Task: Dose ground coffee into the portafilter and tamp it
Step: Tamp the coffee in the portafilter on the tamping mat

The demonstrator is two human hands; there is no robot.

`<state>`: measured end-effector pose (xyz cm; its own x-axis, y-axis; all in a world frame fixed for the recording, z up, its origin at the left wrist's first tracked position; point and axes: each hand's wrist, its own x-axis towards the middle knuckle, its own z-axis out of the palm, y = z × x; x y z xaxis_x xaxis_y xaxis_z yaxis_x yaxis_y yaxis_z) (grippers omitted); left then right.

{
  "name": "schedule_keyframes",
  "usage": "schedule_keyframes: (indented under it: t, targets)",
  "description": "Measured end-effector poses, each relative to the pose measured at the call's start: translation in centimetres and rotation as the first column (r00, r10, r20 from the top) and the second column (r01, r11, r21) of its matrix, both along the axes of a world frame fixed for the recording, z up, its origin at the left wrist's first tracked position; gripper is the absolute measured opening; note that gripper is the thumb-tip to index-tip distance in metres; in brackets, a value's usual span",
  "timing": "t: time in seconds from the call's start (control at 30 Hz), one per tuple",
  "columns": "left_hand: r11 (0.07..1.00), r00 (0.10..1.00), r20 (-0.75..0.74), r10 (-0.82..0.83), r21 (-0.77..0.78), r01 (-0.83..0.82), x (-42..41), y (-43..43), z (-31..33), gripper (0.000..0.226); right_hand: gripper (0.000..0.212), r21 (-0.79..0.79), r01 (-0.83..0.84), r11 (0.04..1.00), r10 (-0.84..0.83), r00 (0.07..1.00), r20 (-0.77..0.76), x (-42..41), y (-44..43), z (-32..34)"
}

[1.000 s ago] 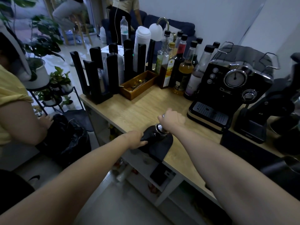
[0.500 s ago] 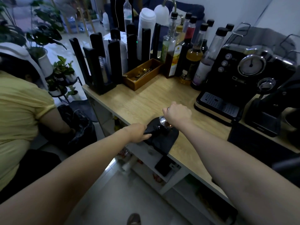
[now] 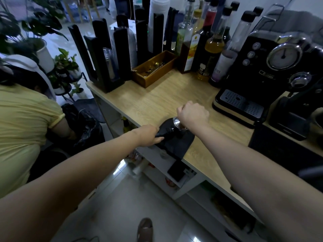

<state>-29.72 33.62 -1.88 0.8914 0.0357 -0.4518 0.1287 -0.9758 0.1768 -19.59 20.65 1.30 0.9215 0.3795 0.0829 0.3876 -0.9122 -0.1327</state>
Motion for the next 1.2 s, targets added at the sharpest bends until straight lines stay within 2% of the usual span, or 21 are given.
schedule_keyframes:
  t: [0.27,0.43,0.57,0.8,1.03,1.2]
  targets:
    - [0.998,1.0,-0.014,-0.013,0.061,0.014,-0.1,-0.5,0.2,0.047,0.034,-0.115,-0.295,0.949,0.293,0.956,-0.031,1.0,-2.0,1.1]
    - [0.998,1.0,-0.027,0.006,0.058,-0.004,-0.3,-0.9,0.9,0.047,0.036,-0.194,-0.358,0.913,0.337,0.932,-0.135,1.3,-1.7,2.0]
    - [0.999,0.999,-0.013,0.037,0.036,-0.036,-0.5,-1.1,1.0,0.049,0.035,-0.198,-0.441,0.876,0.392,0.888,-0.243,1.4,-1.8,3.0]
    - [0.993,0.987,0.105,0.122,-0.012,-0.122,-0.6,-0.9,0.5,0.045,0.036,-0.216,-0.396,0.892,0.329,0.899,-0.289,1.6,-1.4,3.7]
    - [0.998,0.996,-0.048,0.069,-0.007,-0.07,-0.1,-0.9,0.9,0.048,0.036,-0.158,-0.348,0.924,0.303,0.919,-0.254,1.2,-1.4,3.8]
    - [0.995,0.996,-0.042,0.083,-0.049,-0.085,-0.3,-0.9,1.0,0.047,0.032,-0.128,-0.3,0.945,0.277,0.946,-0.169,1.8,-1.9,6.2]
